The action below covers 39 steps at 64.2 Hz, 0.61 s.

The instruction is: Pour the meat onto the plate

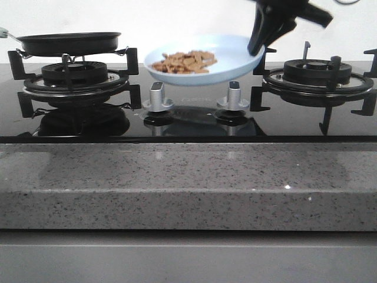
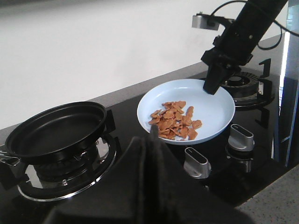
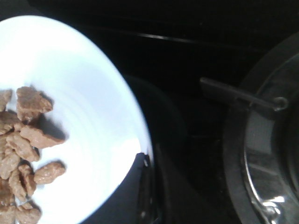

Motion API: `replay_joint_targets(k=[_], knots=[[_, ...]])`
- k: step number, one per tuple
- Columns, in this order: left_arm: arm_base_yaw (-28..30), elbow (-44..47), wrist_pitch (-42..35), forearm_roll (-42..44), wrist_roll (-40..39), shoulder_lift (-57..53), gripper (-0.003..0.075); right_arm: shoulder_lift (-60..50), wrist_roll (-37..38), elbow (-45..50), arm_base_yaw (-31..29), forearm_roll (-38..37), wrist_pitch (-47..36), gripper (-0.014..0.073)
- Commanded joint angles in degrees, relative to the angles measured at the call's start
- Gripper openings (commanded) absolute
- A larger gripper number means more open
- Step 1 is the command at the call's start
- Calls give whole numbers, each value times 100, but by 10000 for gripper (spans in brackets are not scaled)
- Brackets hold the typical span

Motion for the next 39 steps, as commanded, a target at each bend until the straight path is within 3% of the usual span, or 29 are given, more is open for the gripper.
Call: replay_joint_targets(k=[1, 8, 15, 22, 39], knots=[[-35, -159, -528, -38, -65, -11, -20, -176, 0, -216, -29, 246, -182, -57], [-35, -159, -528, -38, -65, -11, -20, -47, 0, -216, -29, 241, -12, 3], [-35, -159, -528, -38, -65, -11, -20, -32, 0, -216, -29, 182, 53, 178], [-35, -159, -528, -38, -65, -11, -20, -51, 0, -337, -29, 82, 157, 290], [-35, -159, -528, -38, -65, -11, -20, -196, 0, -1441, -29, -130, 1196, 293]])
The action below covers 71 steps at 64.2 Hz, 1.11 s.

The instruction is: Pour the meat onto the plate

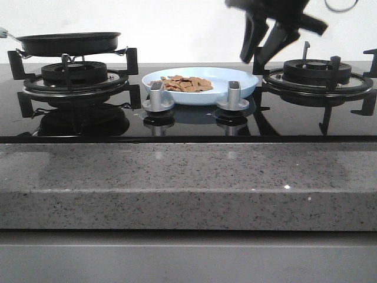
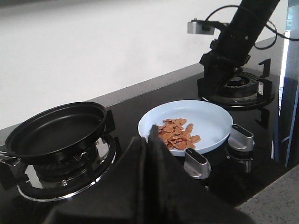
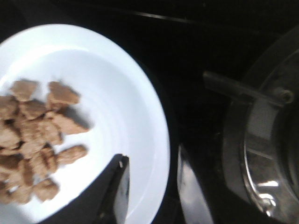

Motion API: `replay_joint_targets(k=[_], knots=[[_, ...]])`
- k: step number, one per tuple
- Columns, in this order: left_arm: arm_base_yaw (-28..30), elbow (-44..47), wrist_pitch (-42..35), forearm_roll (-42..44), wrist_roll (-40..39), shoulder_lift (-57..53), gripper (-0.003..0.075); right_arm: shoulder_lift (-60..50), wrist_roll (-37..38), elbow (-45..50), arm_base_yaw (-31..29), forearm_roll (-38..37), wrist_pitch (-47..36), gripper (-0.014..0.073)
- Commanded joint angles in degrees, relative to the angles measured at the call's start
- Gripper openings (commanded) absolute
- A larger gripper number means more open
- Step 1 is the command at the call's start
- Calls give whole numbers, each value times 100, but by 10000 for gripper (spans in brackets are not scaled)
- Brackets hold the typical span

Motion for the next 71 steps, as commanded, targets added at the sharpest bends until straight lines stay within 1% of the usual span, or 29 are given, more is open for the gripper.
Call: replay_joint_targets(k=[1, 4, 7, 15, 18, 30, 35, 39, 44, 48, 56, 63, 71], knots=[[-35, -159, -528, -38, -56, -11, -20, -514, -41, -611, -29, 21, 366, 286], [-35, -159, -528, -38, -56, -11, -20, -513, -41, -805, -29, 21, 579, 261], [-35, -159, -528, -38, -56, -11, -20, -513, -41, -978, -29, 19, 786, 216], [-35, -159, -528, -38, -56, -11, -20, -513, -41, -1133, -29, 11, 1005, -6], [-35, -159, -528, -38, -56, -11, -20, -513, -41, -1133, -29, 11, 1005, -74], [-35, -159, -528, -38, -56, -11, -20, -666, -41, -1133, -29, -35, 1005, -70], [-35, -159, -528, -38, -56, -11, -20, -920, -41, -1077, -29, -280, 985, -70], [-35, -159, -528, -38, -56, -11, -20, -1260, -41, -892, -24, -503, 804, -70], [-35, -159, -528, -38, -56, -11, -20, -1817, -101, -398, -4, -722, 379, -70], [-35, -159, -528, -38, -56, -11, -20, -2378, -231, 249, 10, -758, -53, -70], [-35, -159, -528, -38, -56, -11, -20, -3532, -373, 2037, 10, -758, -827, -70], [-35, -159, -528, -38, -56, -11, -20, -4503, -504, 3689, 10, -758, -1811, -70], [-35, -159, -528, -38, -56, -11, -20, -5409, -650, 5154, 10, -758, -2840, -70]])
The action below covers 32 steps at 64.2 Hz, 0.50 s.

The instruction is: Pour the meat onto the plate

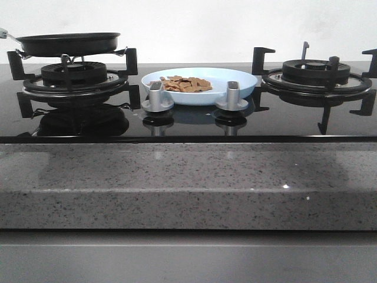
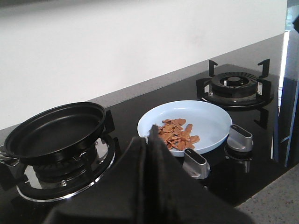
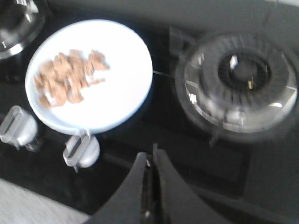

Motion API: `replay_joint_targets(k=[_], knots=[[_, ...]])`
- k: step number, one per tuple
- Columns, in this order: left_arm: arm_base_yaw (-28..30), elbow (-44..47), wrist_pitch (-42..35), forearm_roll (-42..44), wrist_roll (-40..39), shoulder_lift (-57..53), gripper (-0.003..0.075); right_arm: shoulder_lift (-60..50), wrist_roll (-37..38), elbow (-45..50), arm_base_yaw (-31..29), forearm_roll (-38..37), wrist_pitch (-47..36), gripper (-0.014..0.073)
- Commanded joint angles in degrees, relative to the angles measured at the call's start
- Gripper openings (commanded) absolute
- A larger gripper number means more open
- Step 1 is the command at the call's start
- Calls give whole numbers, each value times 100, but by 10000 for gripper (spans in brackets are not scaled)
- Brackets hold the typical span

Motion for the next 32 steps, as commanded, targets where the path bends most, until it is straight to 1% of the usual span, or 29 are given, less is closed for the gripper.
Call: replay_joint_targets(k=[1, 12, 17, 27, 32], knots=[[-35, -159, -528, -38, -56, -11, -20, -752, -163, 893, 0, -26, -1147, -70], [-35, -159, -528, -38, -56, -11, -20, -1979, -299, 2677, 0, -26, -2450, -70], [-35, -159, -528, -38, -56, -11, -20, -2546, -358, 3456, 0, -26, -2878, -70], [-35, -159, -528, -38, -56, -11, -20, -3737, -358, 4583, 0, -26, -3294, -70], [-35, -159, -528, -38, -56, -11, -20, -4245, -358, 4902, 0, -26, -3329, -70]])
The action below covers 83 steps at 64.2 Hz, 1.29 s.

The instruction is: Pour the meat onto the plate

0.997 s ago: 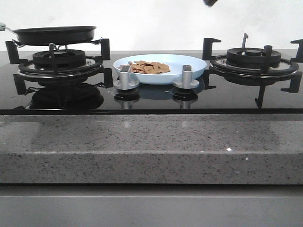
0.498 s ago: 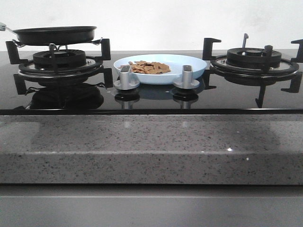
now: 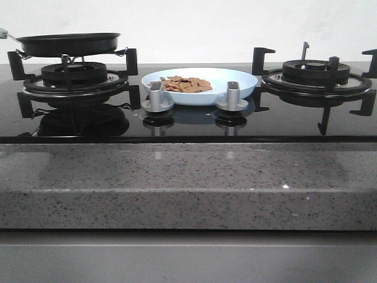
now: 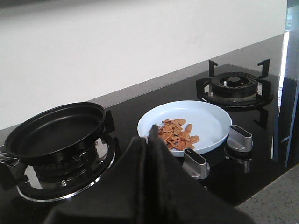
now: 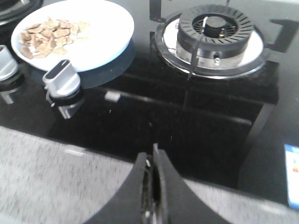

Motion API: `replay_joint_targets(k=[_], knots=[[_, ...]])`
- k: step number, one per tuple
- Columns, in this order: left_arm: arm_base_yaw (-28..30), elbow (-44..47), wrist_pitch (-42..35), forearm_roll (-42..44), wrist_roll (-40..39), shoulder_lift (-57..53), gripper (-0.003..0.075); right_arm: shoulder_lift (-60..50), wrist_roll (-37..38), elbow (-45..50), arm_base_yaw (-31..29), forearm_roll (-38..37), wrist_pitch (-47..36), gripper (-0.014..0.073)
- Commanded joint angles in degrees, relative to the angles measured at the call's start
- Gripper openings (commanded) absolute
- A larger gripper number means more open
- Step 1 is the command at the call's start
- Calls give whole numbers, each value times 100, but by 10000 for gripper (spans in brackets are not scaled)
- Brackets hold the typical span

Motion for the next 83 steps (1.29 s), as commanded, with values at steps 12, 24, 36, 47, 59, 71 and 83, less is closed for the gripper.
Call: replay_joint_targets(k=[12, 24, 36, 47, 59, 71, 83], knots=[[-35, -159, -528, -38, -56, -11, -20, -1027, -89, 279, 0, -4, -695, -70], [-35, -159, -528, -38, -56, -11, -20, -1062, -89, 279, 0, -4, -679, -70], [-35, -159, -528, -38, -56, -11, -20, -1062, -89, 279, 0, -4, -679, -70], [-35, -159, -528, -38, -56, -11, -20, -1062, -89, 279, 0, -4, -679, -70], [-35, -76, -488, 11, -31, -182, -20, -1062, -89, 279, 0, -4, -679, -70], [499, 709, -157, -380, -21, -1320, -20, -1062, -89, 279, 0, -4, -674, -70], [1420, 1794, -69, -440, -21, -2543, -20, -1062, -89, 279, 0, -4, -674, -70]])
